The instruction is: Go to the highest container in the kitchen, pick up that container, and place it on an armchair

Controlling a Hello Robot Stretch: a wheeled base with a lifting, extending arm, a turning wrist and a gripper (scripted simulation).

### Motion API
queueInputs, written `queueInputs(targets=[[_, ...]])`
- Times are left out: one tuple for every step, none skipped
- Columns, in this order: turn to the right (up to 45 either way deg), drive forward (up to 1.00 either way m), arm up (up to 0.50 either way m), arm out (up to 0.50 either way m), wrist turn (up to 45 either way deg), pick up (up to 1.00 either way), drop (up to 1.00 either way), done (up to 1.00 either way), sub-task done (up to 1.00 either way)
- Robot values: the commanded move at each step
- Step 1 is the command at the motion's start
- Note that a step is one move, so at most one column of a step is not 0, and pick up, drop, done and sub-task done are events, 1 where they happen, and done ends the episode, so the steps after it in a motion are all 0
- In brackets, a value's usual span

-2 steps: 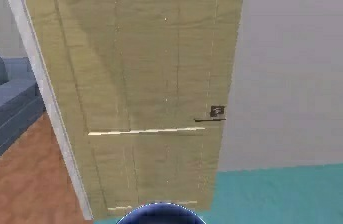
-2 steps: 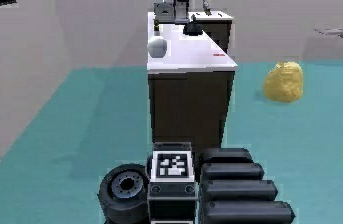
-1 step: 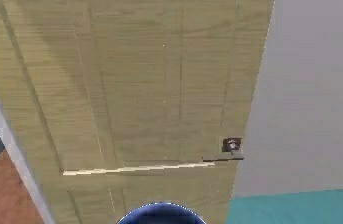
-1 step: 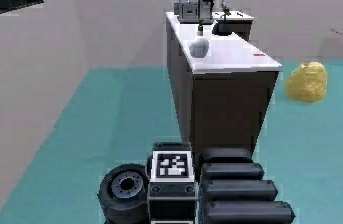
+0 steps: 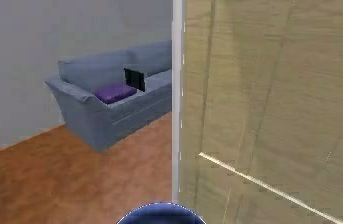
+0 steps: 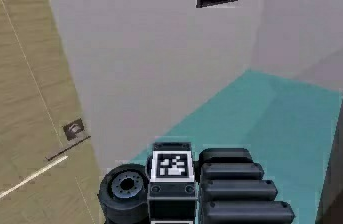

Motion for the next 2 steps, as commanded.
queueInputs(targets=[[-30.0,0.0,0.0,0.0,0.0,0.0,0.0,0.0,0.0],[-3.0,0.0,0.0,0.0,0.0,0.0,0.0,0.0,0.0]])
